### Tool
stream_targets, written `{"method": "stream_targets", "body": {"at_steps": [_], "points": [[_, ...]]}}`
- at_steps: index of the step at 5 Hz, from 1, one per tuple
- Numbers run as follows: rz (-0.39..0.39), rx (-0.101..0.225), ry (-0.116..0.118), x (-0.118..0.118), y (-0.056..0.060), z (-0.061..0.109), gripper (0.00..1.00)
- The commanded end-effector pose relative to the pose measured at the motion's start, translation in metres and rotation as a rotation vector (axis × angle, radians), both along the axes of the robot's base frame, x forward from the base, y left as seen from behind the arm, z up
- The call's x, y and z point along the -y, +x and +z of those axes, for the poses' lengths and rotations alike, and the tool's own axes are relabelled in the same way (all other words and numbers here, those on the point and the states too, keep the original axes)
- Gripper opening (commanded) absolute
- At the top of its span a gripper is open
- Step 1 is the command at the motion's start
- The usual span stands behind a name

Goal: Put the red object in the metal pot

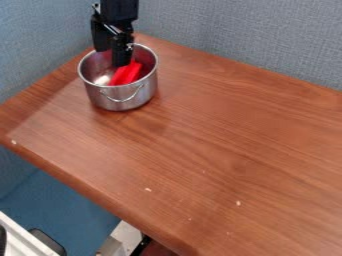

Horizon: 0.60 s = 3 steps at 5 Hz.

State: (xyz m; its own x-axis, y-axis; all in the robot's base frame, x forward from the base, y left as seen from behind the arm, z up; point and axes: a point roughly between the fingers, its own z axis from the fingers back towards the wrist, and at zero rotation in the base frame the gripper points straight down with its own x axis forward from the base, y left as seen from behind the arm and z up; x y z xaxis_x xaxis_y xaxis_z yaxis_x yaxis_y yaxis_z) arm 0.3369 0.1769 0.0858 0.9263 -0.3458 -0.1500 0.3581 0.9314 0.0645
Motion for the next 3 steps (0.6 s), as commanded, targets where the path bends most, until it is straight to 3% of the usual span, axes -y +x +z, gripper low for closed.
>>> {"method": "stream_targets", "body": {"at_steps": [1, 3], "points": [[-0.002, 0.057, 0.029, -0.006, 0.002, 0.018, 1.00], [0.048, 0.055, 0.017, -0.012, 0.014, -0.005, 1.00]]}}
